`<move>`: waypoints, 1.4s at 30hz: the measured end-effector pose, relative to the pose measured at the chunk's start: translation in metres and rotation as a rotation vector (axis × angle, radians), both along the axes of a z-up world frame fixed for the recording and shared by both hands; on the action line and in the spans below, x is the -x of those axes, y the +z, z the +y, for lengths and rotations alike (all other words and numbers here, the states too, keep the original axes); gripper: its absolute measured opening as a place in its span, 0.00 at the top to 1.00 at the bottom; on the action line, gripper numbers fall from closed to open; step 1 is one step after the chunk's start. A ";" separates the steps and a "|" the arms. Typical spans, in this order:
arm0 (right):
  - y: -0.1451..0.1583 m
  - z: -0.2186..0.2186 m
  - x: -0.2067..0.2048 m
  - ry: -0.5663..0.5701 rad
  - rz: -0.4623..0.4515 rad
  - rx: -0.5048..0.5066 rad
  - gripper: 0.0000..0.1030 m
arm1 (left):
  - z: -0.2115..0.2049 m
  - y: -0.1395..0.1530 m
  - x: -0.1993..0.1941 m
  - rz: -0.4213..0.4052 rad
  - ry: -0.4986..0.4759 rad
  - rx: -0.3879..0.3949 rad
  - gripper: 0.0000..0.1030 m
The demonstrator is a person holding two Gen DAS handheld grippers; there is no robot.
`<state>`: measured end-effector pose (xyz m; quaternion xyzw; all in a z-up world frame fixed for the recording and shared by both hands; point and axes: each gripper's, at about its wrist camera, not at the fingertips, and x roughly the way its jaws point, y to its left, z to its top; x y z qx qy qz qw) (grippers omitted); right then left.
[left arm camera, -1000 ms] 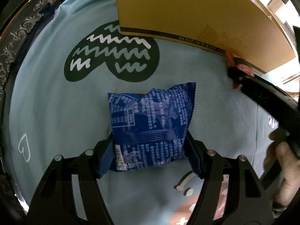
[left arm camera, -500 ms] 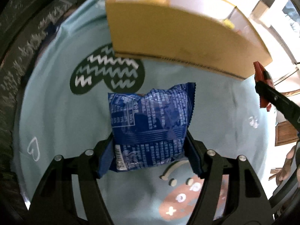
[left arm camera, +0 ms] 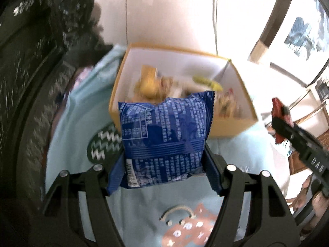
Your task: Organize snacks
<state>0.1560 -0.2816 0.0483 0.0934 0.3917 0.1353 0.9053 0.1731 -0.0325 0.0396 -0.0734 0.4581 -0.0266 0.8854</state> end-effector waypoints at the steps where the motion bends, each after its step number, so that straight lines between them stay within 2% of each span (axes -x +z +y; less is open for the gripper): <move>1: 0.003 0.000 -0.006 -0.001 -0.006 0.001 0.50 | 0.000 0.005 -0.006 -0.008 -0.001 0.001 0.33; 7: 0.016 0.010 -0.045 0.000 -0.023 0.003 0.50 | 0.001 0.018 -0.065 -0.023 -0.009 -0.007 0.33; 11: 0.012 0.019 -0.082 -0.008 0.002 -0.001 0.49 | -0.002 0.013 -0.102 -0.005 -0.013 -0.021 0.29; 12: 0.009 0.021 -0.087 -0.016 0.016 -0.002 0.46 | -0.002 0.011 -0.109 0.000 -0.010 -0.019 0.28; 14: -0.003 0.025 -0.106 -0.050 0.076 -0.007 0.28 | -0.005 0.000 -0.124 0.031 0.004 -0.038 0.14; 15: -0.007 0.026 -0.110 -0.063 0.091 -0.012 0.25 | -0.007 -0.005 -0.131 0.043 0.010 -0.062 0.11; 19: -0.015 0.028 -0.115 -0.084 0.102 -0.022 0.25 | -0.014 -0.016 -0.132 0.035 -0.010 -0.131 0.08; 21: -0.018 0.031 -0.112 -0.070 0.105 -0.002 0.25 | -0.013 -0.021 -0.130 0.036 -0.002 -0.140 0.06; 30: -0.015 0.031 -0.085 -0.065 0.099 0.007 0.25 | -0.007 -0.026 -0.111 0.052 0.027 -0.094 0.03; 37: -0.004 0.027 -0.055 -0.067 0.069 0.014 0.25 | 0.000 -0.017 -0.088 0.069 0.073 -0.046 0.02; 40: 0.004 0.025 -0.043 -0.070 0.052 0.016 0.25 | 0.002 -0.012 -0.076 0.058 0.075 -0.027 0.02; 42: 0.007 0.024 -0.037 -0.071 0.047 0.020 0.25 | 0.007 -0.006 -0.067 0.035 0.085 0.013 0.02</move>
